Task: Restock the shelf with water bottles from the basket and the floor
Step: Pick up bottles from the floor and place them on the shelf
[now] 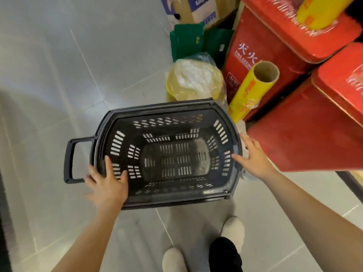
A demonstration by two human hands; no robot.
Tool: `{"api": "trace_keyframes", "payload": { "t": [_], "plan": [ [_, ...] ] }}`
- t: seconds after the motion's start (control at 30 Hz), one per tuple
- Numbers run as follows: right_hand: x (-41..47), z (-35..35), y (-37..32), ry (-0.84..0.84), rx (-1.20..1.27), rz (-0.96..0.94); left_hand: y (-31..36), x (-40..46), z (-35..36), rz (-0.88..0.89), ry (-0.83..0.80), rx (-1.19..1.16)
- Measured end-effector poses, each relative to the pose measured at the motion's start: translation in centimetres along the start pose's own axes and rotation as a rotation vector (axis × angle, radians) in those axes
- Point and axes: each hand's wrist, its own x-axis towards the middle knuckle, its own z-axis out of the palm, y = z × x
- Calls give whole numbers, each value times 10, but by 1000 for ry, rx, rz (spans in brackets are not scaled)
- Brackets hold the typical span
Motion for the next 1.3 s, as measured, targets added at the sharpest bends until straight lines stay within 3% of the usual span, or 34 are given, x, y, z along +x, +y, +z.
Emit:
{"api": "trace_keyframes", "payload": {
  "t": [0.1, 0.2, 0.3, 0.43, 0.57, 0.8, 0.93, 1.13, 1.3],
  "plan": [
    [-31, -34, 20, 40, -2, 72, 69, -49, -7, 459, 25, -119],
    [-73, -67, 60, 55, -102, 126, 152, -104, -3, 927, -112, -177],
    [-111, -86, 101, 51, -104, 189, 221, -150, 9, 1153, -257, -186],
    [-149, -102, 163, 16, -57, 325, 287, -195, 41, 1181, -453, -105],
    [-160, -89, 219, -2, 20, 459, 318, -204, 98, 1094, -622, 53],
    [-137, -21, 305, 46, 163, 533, 344, -159, 228, 1191, -639, 642],
    [-134, 9, 331, 88, 245, 577, 356, -157, 264, 1267, -583, 652],
    [-160, 5, 311, 128, 341, 626, 368, -176, 227, 1293, -601, 523],
    [-197, -48, 241, 189, 416, 533, 389, -246, 118, 1417, -768, 453]
  ]
}}
